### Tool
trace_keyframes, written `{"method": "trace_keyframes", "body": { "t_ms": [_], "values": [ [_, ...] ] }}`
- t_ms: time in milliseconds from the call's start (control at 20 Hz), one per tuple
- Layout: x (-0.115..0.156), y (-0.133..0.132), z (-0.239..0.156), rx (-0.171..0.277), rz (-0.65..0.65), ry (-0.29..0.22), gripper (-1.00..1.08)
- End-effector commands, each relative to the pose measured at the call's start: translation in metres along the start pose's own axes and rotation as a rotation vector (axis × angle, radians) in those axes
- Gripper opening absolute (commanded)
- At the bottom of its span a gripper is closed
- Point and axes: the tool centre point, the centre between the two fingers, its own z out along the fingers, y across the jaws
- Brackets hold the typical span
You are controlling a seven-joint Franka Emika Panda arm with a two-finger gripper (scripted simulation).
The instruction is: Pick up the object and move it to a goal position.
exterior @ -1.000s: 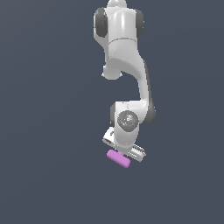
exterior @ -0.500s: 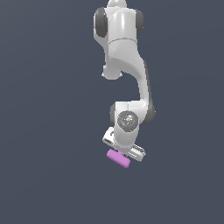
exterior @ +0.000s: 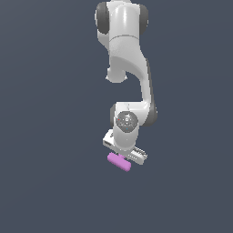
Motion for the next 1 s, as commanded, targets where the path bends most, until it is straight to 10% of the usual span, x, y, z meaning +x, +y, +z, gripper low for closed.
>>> {"method": "trace_keyframes", "body": {
  "t_ms": [0, 950],
  "values": [
    [0.0, 0.013, -0.005, 0.0, 0.001, 0.001, -1.0],
    [0.002, 0.144, -0.054, 0.001, 0.001, 0.001, -1.0]
  ]
}}
